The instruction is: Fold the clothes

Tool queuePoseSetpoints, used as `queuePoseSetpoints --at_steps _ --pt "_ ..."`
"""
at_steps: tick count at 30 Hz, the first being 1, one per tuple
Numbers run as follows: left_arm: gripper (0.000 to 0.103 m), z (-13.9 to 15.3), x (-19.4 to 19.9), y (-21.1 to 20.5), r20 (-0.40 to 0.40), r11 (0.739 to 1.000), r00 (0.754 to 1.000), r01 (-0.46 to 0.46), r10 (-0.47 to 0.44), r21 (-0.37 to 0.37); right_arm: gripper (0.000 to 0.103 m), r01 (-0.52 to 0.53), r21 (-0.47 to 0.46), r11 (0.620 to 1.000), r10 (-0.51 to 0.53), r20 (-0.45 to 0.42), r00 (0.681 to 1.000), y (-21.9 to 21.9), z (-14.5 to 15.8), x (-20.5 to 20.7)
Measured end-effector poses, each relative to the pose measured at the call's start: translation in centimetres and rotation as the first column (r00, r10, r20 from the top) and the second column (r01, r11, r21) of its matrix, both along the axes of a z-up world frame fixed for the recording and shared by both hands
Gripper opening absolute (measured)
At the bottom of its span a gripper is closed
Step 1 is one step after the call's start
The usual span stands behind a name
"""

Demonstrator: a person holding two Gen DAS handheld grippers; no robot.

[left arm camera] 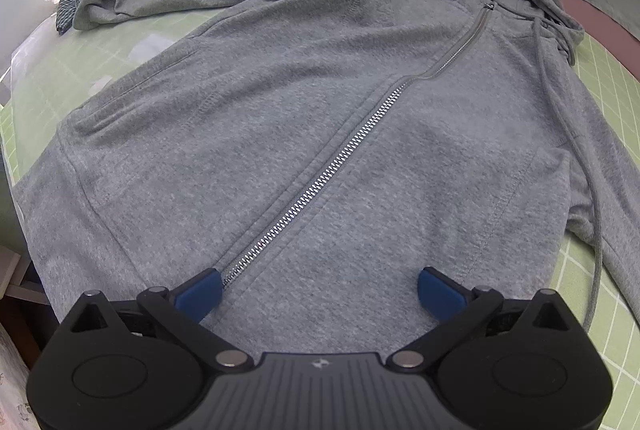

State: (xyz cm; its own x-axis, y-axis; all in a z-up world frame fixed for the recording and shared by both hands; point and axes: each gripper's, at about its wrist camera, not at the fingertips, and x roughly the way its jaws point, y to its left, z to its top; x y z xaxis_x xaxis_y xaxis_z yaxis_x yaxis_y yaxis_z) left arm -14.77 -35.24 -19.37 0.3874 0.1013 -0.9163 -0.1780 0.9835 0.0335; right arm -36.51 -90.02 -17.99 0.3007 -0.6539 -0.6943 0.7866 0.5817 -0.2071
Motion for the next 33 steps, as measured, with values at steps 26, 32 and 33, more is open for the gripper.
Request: queuePoseSetpoints --at_steps 26,32,33 --pt "0.103 5.3 4.4 6.9 0.094 0.996 0.992 0.080 -0.083 0.034 0.061 -0.343 0.039 0.939 0.339 0.070 0.938 16.3 1.4 13.1" --pt "0.103 5.6 8.3 10.9 0.105 0.990 0.984 0.140 -0.143 0.033 0.038 -0.439 0.114 0.891 0.425 0.127 0.896 23.6 1.4 20.1" --pt "0.103 5.6 9.2 11.5 0.106 0.988 0.982 0.154 -0.156 0.031 0.035 -0.461 0.118 0.880 0.445 0.137 0.885 24.9 1.3 21.2"
